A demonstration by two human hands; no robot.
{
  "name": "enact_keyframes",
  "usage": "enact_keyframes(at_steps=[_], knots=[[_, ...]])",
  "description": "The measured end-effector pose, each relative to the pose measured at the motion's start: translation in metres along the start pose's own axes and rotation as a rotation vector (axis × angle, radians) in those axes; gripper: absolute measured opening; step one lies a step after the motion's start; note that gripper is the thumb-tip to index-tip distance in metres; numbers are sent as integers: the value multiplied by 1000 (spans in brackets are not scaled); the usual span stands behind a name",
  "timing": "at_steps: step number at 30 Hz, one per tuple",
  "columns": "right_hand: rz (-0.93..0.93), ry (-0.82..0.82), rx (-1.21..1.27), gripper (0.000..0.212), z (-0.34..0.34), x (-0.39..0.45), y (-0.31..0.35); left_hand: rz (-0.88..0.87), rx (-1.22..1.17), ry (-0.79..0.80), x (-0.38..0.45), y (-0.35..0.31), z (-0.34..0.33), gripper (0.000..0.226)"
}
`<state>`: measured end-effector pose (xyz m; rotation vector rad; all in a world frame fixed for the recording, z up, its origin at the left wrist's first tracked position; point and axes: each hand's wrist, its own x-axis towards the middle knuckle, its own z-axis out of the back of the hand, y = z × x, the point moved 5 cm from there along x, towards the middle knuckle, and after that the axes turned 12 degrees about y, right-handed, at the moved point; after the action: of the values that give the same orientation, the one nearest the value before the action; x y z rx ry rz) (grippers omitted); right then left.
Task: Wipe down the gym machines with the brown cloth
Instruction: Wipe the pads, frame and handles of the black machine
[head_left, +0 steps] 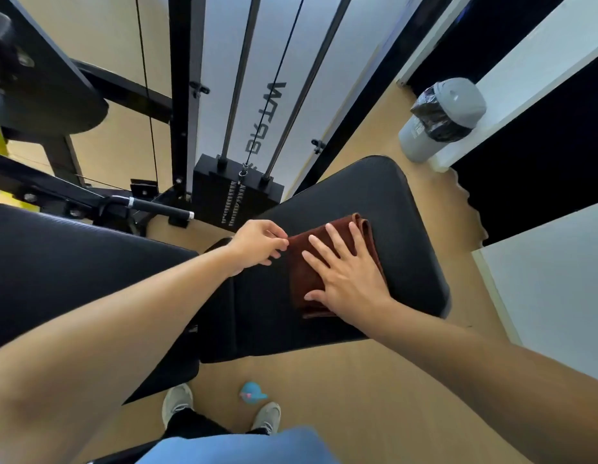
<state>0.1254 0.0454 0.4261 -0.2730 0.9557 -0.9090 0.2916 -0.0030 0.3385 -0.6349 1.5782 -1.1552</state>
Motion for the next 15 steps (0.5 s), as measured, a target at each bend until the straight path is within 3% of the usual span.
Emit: enact_keyframes(at_steps=[5, 9, 11, 15], knots=[[-212, -71, 61, 67, 35, 41, -55, -45, -22, -26, 1, -22, 11, 10], [-207, -48, 77, 89, 33, 46, -50, -14, -37, -100, -2, -9, 21, 9], [-117, -24, 91, 96, 20, 41, -17, 54, -55, -162, -4, 20, 26, 10], [254, 41, 124, 72, -16, 18, 84, 188, -105, -188, -13, 76, 21, 14]])
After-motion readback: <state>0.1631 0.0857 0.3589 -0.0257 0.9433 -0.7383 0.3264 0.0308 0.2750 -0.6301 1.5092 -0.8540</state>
